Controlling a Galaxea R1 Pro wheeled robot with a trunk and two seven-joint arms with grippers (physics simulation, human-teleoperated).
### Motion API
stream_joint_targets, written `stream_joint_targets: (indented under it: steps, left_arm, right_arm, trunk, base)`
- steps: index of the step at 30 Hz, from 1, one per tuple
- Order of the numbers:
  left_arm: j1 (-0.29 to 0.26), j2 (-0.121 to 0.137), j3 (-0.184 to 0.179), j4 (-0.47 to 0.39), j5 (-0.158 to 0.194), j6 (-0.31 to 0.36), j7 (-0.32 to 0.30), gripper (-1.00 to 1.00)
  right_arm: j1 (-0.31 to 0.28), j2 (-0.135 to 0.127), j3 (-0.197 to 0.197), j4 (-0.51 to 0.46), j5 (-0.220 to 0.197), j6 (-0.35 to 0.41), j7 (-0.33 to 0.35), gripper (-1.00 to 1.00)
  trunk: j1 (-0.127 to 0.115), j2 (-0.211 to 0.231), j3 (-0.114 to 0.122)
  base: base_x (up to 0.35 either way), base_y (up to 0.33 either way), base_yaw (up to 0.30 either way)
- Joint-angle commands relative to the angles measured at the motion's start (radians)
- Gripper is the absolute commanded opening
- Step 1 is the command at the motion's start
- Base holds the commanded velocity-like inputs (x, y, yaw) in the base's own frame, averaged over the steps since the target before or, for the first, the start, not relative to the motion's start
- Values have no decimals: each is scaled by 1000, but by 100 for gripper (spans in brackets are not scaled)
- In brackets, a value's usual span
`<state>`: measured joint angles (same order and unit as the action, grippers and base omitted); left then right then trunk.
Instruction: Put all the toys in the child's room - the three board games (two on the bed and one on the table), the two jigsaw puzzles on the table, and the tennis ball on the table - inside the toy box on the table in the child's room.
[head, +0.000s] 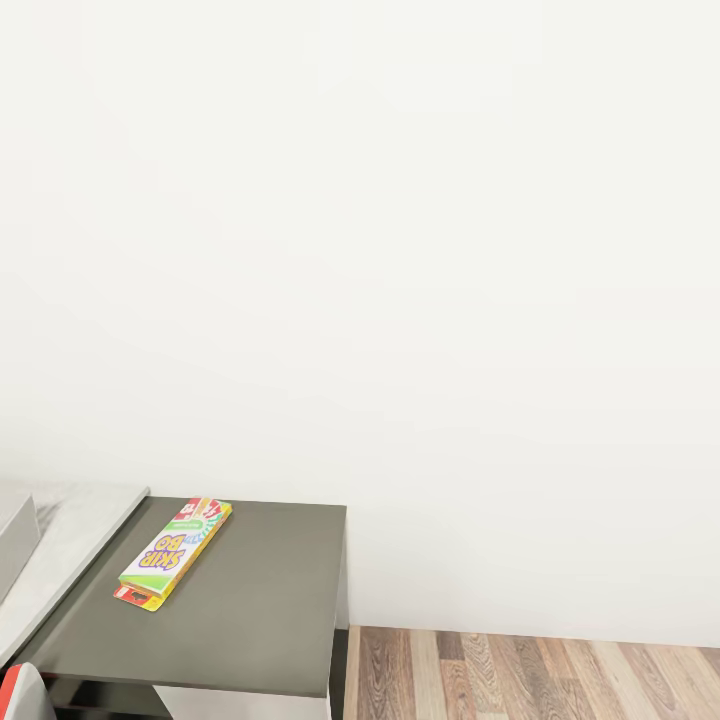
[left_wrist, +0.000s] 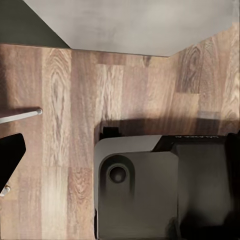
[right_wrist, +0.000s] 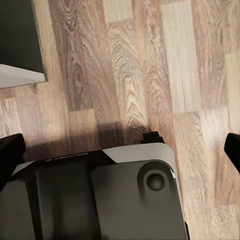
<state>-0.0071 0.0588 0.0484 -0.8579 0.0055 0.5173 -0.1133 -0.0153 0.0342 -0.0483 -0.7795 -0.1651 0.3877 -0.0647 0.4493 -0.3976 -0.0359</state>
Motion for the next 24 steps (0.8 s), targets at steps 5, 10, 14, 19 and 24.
stream_joint_targets:
  steps: [5,10,14,19,24]
  left_arm:
    - [-1,2,3,-41,-1,54,-56,100]
    - [-1,6,5,-98,-1,112,-106,100]
    - [-1,11,5,-148,0,162,-149,100]
    - [-1,18,6,-227,-3,247,-227,100]
    - [-1,44,8,-310,-1,324,-281,100]
  right_arm:
    - [0,1,-1,-40,-11,29,-5,100]
    - [0,2,-1,-92,-12,43,-4,100]
    - [0,3,-1,-148,-12,72,-4,100]
    - [-1,5,0,-270,-12,134,-4,100]
    - [1,8,1,-397,-13,200,-4,100]
  trunk:
    - [1,-2,-2]
    - [1,-2,-2]
    - [1,-2,-2]
    - [1,-2,-2]
    - [1,-2,-2]
  base:
    - [0,0,0]
    - [0,0,0]
    - [0,0,0]
    - [0,0,0]
    - [0,0,0]
